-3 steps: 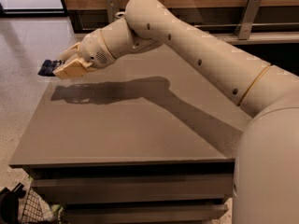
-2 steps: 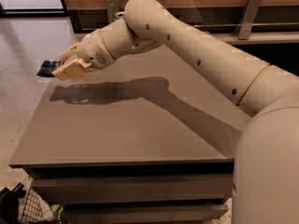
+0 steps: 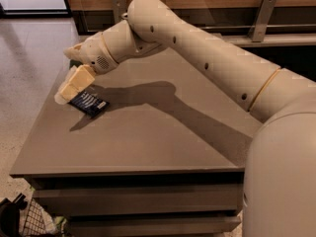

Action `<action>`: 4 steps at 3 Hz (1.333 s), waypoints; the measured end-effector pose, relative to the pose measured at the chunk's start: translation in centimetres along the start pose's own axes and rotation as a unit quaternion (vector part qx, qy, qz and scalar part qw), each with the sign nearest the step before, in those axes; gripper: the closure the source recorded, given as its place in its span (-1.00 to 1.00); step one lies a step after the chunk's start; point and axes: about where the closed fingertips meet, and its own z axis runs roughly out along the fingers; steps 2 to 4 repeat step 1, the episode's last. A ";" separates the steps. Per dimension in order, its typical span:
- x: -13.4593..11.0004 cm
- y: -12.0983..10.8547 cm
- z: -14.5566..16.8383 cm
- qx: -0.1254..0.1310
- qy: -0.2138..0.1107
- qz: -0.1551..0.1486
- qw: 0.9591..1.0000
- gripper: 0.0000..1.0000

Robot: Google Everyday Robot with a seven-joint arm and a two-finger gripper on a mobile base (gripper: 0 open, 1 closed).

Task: Move rxbar blueberry near sponge

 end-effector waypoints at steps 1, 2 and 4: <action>0.0 0.0 0.0 0.000 0.000 0.000 1.000 -1.00; 0.0 0.0 0.0 0.000 0.000 0.000 1.000 -1.00; 0.0 0.0 0.0 0.000 0.000 0.000 1.000 -1.00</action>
Offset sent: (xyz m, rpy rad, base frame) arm 0.0000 0.0000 0.0000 0.0000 0.0000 0.0000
